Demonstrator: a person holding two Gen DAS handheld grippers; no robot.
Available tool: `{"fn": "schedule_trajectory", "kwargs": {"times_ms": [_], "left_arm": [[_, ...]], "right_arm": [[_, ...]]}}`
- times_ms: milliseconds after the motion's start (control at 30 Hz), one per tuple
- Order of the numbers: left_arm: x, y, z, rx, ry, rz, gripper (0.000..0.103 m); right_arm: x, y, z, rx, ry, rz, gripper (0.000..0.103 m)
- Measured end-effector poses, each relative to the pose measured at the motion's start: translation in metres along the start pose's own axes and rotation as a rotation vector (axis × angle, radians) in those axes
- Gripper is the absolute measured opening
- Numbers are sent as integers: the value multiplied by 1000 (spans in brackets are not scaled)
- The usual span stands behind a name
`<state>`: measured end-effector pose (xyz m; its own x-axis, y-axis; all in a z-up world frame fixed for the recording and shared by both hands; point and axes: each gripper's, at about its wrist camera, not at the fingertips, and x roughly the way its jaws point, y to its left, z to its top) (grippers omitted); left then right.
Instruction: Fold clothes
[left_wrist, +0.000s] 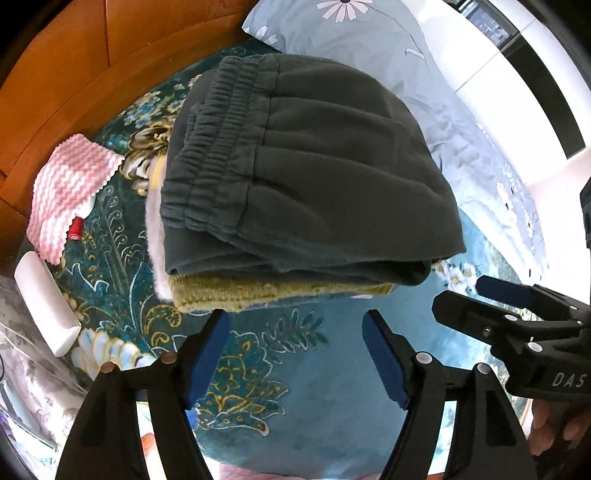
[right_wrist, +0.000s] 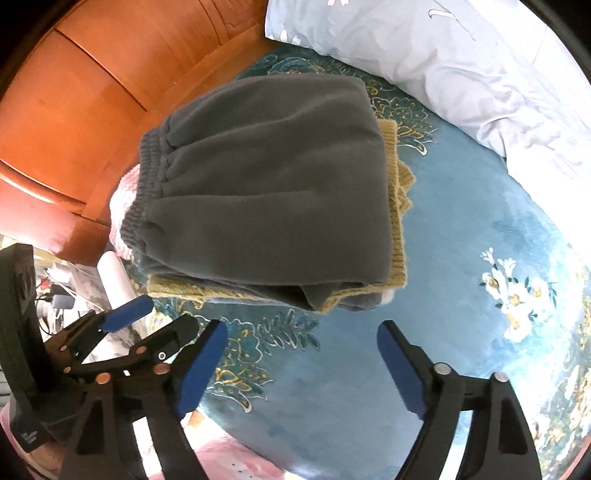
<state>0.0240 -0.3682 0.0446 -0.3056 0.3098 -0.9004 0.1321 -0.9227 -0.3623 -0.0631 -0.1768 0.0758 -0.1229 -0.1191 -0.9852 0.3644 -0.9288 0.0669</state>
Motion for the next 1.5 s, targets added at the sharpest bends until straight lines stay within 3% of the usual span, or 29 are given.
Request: {"fn": "schedule_trajectory", "kwargs": {"times_ms": [133, 233, 867, 1500], "left_arm": [[0, -1, -1, 5, 2, 26, 82], [0, 2, -2, -9, 5, 23, 85], [2, -4, -1, 6, 3, 63, 85], [7, 2, -1, 38, 6, 99, 85]], "right_arm": [[1, -1, -2, -10, 2, -7, 92], [2, -3, -5, -10, 1, -14, 103], [2, -1, -10, -115, -30, -130, 103], [3, 8, -8, -145, -41, -166, 103]]}}
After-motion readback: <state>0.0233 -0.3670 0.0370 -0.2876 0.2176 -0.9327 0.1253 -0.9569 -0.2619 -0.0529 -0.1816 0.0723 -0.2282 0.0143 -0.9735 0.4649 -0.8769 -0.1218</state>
